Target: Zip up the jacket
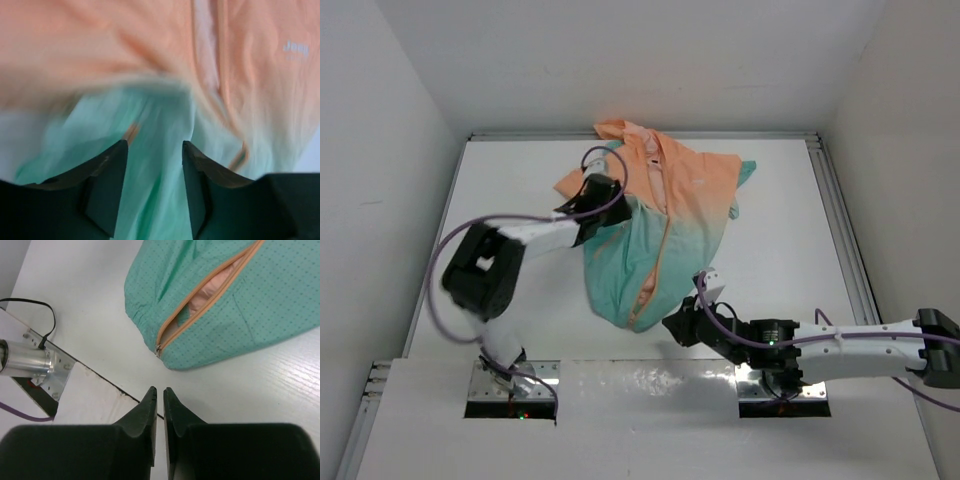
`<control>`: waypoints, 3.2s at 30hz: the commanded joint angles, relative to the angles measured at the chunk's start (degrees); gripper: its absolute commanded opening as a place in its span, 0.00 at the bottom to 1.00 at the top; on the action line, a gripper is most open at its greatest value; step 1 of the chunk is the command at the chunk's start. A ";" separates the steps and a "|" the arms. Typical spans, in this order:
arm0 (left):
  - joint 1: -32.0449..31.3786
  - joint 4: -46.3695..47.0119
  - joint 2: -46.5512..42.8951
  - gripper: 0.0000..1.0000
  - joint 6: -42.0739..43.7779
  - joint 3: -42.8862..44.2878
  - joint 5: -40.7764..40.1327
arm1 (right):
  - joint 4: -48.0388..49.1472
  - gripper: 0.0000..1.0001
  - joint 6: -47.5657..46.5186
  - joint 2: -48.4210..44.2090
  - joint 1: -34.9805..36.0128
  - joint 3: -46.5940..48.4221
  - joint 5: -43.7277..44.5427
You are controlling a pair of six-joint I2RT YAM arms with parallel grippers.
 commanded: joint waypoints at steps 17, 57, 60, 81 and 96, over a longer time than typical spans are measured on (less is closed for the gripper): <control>-35.46 -9.51 -56.75 0.05 -28.61 -56.02 -12.75 | 1.84 0.00 -1.77 0.29 -0.33 -1.00 -7.05; -41.19 -1.60 -34.60 0.26 -16.58 -45.92 -20.94 | 3.16 0.00 1.58 -0.68 -0.33 -4.34 -7.41; -41.27 -0.37 -33.54 0.18 -16.49 -46.28 -20.06 | 3.16 0.00 1.58 -0.77 -0.33 -4.34 -7.06; -41.27 -2.12 -46.44 0.00 -15.52 -45.49 -12.76 | 9.56 0.00 -7.03 11.70 -0.24 4.26 -11.45; -41.10 -1.60 -52.87 0.00 -15.79 -46.54 -8.63 | 8.26 0.20 -4.49 16.19 -0.24 6.91 -6.62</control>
